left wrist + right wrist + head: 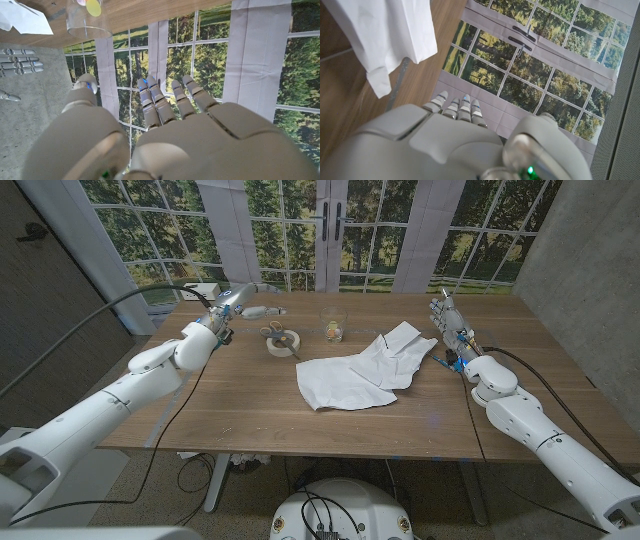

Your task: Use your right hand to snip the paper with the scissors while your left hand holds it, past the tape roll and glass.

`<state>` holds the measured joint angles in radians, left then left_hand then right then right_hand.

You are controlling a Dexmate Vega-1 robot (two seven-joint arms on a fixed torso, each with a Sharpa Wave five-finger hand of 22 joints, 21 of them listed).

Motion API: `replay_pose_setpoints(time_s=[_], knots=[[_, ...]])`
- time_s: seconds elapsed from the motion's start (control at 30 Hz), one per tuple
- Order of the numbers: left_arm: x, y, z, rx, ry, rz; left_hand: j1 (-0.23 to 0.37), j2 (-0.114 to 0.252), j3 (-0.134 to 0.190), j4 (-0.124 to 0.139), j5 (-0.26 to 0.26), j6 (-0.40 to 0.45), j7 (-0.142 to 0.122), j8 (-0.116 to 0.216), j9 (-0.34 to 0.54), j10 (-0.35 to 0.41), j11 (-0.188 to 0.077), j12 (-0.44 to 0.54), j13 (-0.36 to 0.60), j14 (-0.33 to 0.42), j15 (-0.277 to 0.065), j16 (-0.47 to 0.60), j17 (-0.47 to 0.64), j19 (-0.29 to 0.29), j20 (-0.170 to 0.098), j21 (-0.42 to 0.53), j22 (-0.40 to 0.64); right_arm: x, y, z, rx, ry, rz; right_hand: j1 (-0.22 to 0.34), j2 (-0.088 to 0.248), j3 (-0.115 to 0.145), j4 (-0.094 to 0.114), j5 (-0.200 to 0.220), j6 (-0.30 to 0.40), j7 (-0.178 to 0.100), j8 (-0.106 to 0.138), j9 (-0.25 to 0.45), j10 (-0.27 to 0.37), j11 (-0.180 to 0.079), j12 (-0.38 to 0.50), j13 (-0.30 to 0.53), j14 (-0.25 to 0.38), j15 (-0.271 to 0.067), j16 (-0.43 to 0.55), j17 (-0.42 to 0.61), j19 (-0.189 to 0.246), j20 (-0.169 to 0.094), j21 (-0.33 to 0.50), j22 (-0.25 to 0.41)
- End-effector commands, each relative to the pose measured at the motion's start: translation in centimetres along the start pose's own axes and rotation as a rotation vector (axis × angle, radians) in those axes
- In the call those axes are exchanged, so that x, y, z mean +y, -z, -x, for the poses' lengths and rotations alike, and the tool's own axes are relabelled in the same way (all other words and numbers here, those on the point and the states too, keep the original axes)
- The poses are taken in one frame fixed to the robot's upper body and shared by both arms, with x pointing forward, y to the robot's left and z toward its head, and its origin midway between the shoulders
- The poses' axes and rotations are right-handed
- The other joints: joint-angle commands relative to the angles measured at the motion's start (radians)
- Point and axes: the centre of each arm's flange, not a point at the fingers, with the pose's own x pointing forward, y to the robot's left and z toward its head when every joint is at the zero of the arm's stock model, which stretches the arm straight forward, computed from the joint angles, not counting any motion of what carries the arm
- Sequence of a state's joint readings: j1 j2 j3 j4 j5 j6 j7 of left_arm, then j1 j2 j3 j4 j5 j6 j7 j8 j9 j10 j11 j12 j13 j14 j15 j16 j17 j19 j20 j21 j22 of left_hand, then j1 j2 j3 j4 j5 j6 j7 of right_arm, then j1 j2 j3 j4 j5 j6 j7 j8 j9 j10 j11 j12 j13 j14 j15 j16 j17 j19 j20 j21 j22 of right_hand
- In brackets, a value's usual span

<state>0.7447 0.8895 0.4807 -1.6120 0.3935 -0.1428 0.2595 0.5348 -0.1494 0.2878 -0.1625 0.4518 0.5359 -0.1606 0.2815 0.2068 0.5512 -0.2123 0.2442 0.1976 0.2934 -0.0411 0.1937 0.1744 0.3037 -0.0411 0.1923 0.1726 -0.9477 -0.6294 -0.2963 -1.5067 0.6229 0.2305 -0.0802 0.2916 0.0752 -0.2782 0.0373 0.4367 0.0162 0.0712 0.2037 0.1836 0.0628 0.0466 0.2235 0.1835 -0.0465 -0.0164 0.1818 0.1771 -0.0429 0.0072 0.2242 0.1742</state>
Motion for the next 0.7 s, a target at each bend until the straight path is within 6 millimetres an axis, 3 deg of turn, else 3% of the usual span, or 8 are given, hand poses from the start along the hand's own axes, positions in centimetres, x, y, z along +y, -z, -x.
replay_pose_setpoints(time_s=[0.03, 0.5, 0.7], knots=[[-0.1, -0.7, -0.5, -0.029, 0.012, -0.107, 0.010, 0.002, 0.004, 0.004, 0.009, 0.005, 0.002, 0.000, 0.002, 0.010, 0.002, 0.004, 0.005, 0.005, -0.170, 0.002, 0.003, 0.006, -0.083, 0.005, 0.002, 0.0, 0.0, -0.2, -0.001, -0.005, 0.001, 0.007, 0.000, 0.001, -0.006, 0.004, 0.001, -0.001, 0.001, 0.003, 0.007, -0.003, 0.009, 0.005, -0.005, -0.008, 0.003, 0.003, 0.004, 0.003, -0.004, 0.006], [-0.9, -1.7, -1.3, -0.063, 0.032, -0.206, 0.013, 0.002, 0.003, 0.005, 0.011, 0.011, -0.004, 0.000, 0.002, 0.014, 0.000, 0.003, 0.006, 0.007, -0.171, 0.001, 0.003, 0.006, -0.086, 0.004, 0.002, -0.2, 0.2, -0.3, 0.004, -0.005, 0.001, 0.009, 0.001, 0.001, -0.007, 0.005, 0.003, -0.001, 0.000, 0.003, 0.006, -0.003, 0.008, 0.005, -0.005, -0.010, 0.003, 0.003, 0.004, 0.003, -0.007, 0.006], [-1.1, -1.8, -1.7, -0.085, 0.019, -0.268, 0.023, 0.004, 0.006, 0.006, 0.016, 0.059, -0.007, 0.015, 0.002, 0.036, 0.001, 0.006, 0.006, 0.013, -0.172, 0.000, 0.004, 0.015, -0.098, 0.006, 0.002, -0.4, 0.3, -0.3, 0.008, -0.005, -0.001, 0.009, 0.002, 0.001, -0.007, 0.005, 0.004, -0.001, 0.000, 0.003, 0.007, -0.001, 0.008, 0.005, -0.005, -0.009, 0.003, 0.003, 0.003, 0.004, -0.008, 0.006]])
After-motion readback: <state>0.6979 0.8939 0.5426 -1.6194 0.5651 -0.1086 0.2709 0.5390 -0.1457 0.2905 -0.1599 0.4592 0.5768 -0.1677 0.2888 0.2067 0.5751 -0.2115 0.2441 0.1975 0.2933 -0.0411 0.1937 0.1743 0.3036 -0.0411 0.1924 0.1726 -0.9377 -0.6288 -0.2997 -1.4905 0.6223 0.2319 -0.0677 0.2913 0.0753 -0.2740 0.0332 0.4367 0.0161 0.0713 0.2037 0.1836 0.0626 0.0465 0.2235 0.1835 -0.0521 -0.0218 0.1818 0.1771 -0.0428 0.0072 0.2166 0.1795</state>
